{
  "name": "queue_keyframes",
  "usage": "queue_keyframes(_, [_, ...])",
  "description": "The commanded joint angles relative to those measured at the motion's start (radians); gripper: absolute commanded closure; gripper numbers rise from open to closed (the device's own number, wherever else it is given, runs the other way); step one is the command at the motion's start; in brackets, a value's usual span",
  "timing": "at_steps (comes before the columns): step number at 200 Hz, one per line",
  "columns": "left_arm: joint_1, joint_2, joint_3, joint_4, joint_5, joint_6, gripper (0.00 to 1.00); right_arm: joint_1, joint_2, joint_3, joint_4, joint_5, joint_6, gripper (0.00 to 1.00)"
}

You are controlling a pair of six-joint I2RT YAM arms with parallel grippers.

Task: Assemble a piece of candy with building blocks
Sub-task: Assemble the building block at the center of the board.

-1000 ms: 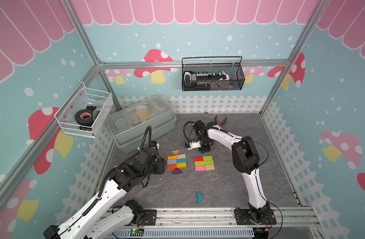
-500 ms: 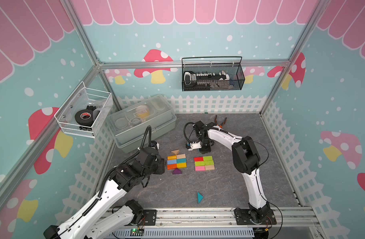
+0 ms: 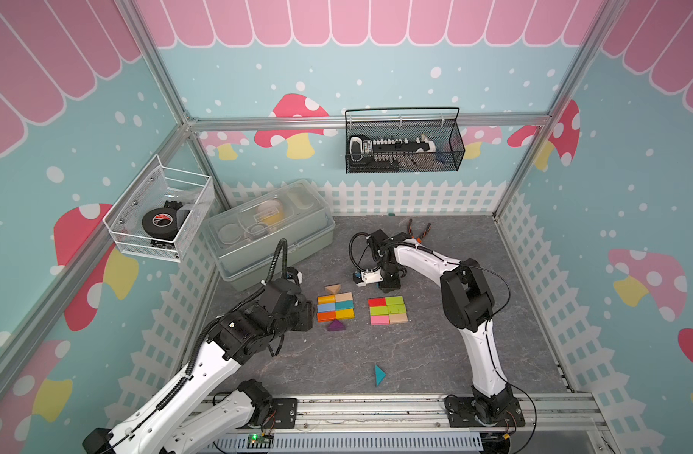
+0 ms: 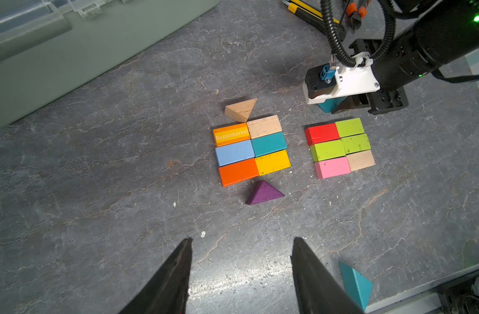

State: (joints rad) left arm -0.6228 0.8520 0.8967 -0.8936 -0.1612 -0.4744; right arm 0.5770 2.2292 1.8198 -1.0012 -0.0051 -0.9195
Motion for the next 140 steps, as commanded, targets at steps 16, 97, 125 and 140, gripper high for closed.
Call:
queue_keyframes(16, [0.005,-0.001,-0.005,-0.007,-0.013,0.016,0.42,0.007,-0.057,-0.007,-0.011,-0.052,-0.023,0.74])
queue_keyframes(97, [0.006,-0.001,-0.005,-0.007,-0.013,0.015,0.42,0.007,-0.067,-0.015,-0.010,-0.063,-0.019,0.70])
queue_keyframes(125, [0.005,-0.002,-0.005,-0.007,-0.013,0.016,0.42,0.009,-0.059,-0.027,-0.014,-0.050,-0.024,0.70])
queue_keyframes(140, [0.005,-0.002,-0.006,-0.007,-0.012,0.016,0.42,0.011,-0.056,-0.035,-0.014,-0.044,-0.029,0.70])
